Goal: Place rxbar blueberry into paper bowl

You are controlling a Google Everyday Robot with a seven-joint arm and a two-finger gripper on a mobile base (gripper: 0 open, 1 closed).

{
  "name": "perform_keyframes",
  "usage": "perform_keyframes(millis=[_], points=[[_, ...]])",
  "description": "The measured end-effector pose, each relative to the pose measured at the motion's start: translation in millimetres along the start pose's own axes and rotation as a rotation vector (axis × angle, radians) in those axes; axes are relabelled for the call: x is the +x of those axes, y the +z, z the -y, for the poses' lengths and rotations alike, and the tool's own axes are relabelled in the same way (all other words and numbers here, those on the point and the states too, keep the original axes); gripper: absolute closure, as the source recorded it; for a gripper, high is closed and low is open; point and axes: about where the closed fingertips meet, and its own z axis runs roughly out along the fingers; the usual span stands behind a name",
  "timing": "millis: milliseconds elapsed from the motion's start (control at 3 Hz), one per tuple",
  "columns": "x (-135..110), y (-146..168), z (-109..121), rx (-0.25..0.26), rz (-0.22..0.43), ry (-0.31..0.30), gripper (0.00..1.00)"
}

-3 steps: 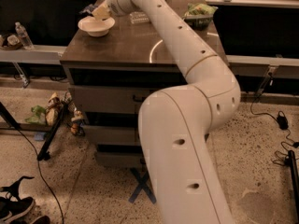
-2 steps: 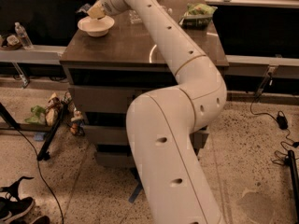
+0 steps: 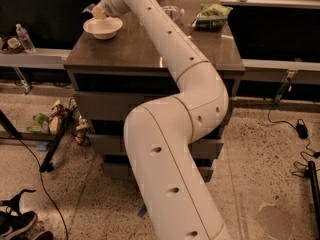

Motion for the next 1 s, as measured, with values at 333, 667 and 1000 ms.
perform_keyframes(millis=[333,667,1000], points=[[-5.5,4.2,-0.4,0.006,0.017,-0.026,0.05],[-6.2,-0.8,7.2,0.016,0.03,-0.03,0.0],[14.5,-40.0,48.5,0.041,0.056,0.082,0.0]])
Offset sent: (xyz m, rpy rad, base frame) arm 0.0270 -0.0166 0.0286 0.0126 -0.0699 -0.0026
